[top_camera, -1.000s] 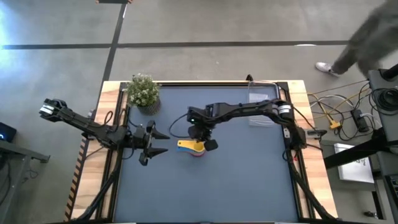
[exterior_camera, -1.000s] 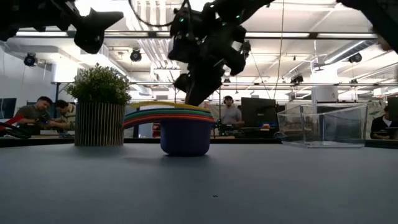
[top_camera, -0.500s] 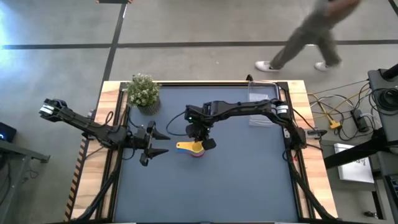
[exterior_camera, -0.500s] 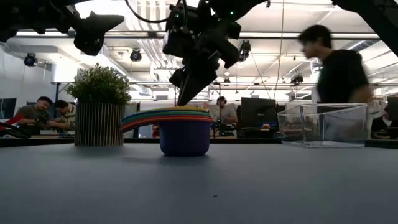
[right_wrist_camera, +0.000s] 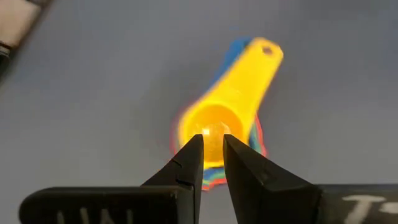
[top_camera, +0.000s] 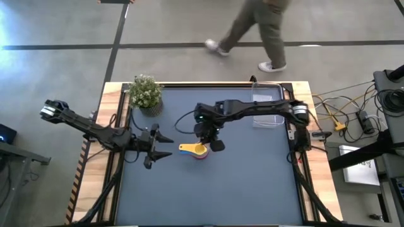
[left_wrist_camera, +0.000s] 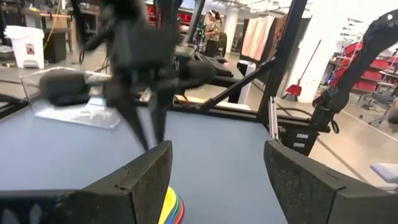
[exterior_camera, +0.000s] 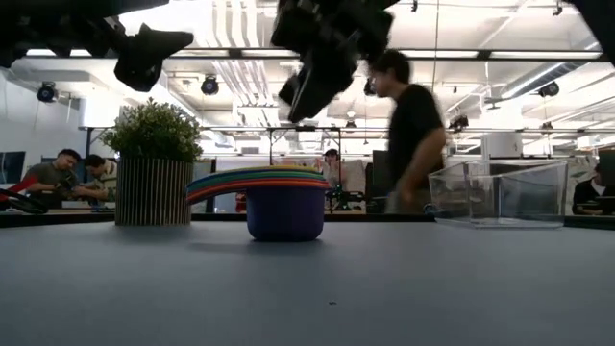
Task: Nest measuring cups in basket
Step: Put the stacked measuring cups into the transparent bin
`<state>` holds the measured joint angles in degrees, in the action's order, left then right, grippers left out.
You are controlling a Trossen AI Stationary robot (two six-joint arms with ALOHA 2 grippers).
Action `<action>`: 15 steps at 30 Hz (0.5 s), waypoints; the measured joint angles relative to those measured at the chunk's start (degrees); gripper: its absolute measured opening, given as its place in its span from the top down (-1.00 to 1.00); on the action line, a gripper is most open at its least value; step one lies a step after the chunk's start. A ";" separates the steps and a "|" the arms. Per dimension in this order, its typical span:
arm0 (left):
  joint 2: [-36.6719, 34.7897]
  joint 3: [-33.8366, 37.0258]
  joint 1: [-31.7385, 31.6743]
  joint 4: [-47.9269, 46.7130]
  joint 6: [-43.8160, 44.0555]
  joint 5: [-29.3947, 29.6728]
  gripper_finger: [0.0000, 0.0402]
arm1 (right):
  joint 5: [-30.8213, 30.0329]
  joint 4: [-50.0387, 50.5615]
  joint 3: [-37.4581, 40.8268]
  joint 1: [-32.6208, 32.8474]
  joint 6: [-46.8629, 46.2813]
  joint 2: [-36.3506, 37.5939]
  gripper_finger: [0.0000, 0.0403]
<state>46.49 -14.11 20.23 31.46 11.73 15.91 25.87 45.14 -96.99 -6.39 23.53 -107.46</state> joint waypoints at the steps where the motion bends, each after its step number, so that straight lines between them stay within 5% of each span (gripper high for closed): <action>1: 0.36 0.00 0.00 0.02 0.39 0.00 -0.18 | 0.39 -2.30 2.12 0.02 -0.78 1.89 0.74; 11: 2.54 0.00 -0.02 0.15 2.27 1.23 -0.18 | 2.33 -38.14 34.55 1.55 -15.58 26.22 0.74; 15: 4.02 0.00 -0.09 0.30 2.48 4.92 -0.18 | -5.25 -57.54 48.34 6.84 -19.02 35.70 0.74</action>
<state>50.51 -14.11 20.14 31.77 14.21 20.82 20.62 -12.40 -48.66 0.45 4.51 -71.75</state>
